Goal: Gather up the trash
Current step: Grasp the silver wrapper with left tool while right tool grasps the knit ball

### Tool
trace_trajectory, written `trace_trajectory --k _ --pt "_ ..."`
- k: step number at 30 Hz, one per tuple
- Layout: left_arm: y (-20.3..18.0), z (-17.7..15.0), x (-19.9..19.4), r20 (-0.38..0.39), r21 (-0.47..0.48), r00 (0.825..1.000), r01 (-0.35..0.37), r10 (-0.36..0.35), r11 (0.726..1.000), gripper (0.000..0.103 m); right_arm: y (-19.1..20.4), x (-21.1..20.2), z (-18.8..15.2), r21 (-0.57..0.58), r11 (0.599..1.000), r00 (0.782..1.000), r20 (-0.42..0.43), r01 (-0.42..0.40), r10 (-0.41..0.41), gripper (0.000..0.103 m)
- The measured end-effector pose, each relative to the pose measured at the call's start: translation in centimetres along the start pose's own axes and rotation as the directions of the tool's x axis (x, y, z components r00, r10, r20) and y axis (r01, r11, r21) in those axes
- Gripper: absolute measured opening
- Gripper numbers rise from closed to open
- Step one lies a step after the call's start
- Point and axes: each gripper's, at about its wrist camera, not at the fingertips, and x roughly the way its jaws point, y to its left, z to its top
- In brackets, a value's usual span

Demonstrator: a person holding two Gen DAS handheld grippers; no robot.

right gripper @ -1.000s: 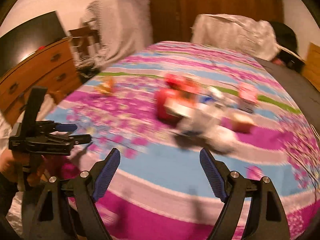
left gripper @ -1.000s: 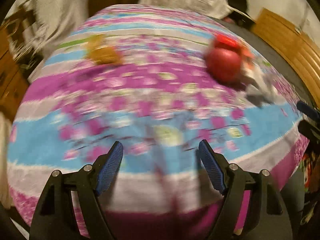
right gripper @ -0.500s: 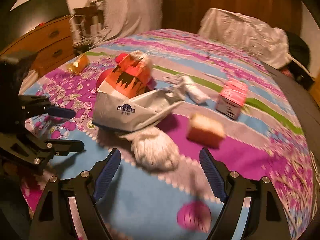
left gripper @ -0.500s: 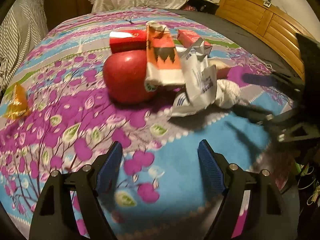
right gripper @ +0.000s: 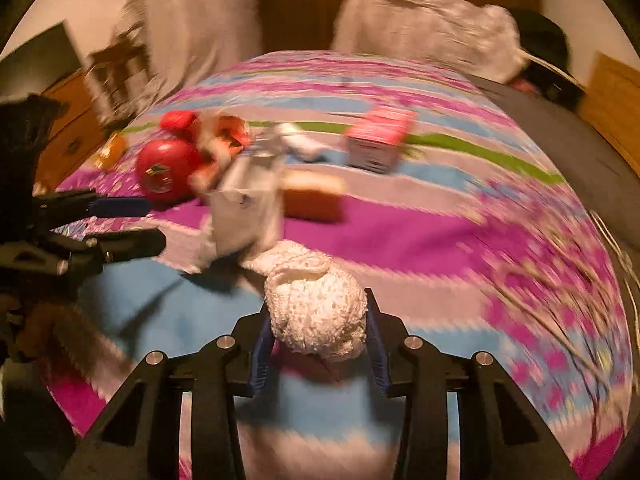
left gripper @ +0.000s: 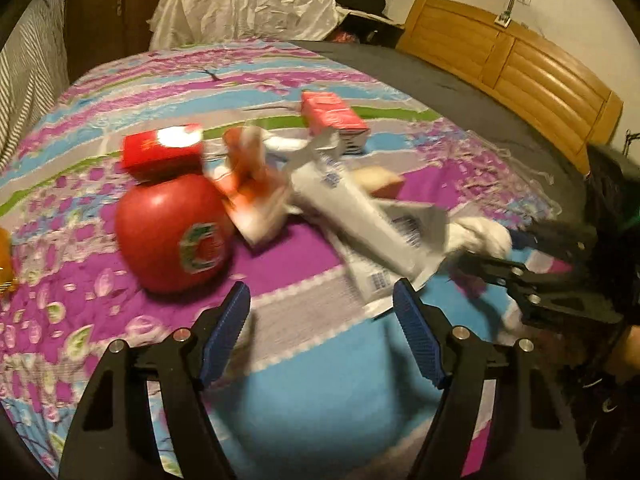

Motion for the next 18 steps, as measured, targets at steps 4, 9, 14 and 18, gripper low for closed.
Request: trace_trajectory --k 4,9,14,18 --pt "-0.9 0.7 0.6 -0.013 -0.082 0.997 0.072 -0.074 0.994 0.071 -2.9 -2.0 -2.2 0.062 0.995 0.997 -0.008 0.081 -0.081 0.043" --pt "-1.7 1.8 1.1 -0.002 -0.148 0.999 0.044 -0.045 0.988 0.081 -3.9 -2.3 -3.3 0.033 0.999 0.999 -0.035 0.036 -0.035 0.062" --pt "-1.6 3.4 2.3 -0.029 -0.199 0.999 -0.022 0.017 0.98 0.085 -3.8 -3.5 -1.8 -0.043 0.999 0.999 -0.046 0.011 -0.013 0.075" --pt "-1.8 4.2 4.8 -0.095 -0.196 0.994 -0.074 0.056 0.978 0.082 -3.3 -1.2 -0.8 -0.113 0.994 0.991 -0.131 -0.004 -0.011 0.073"
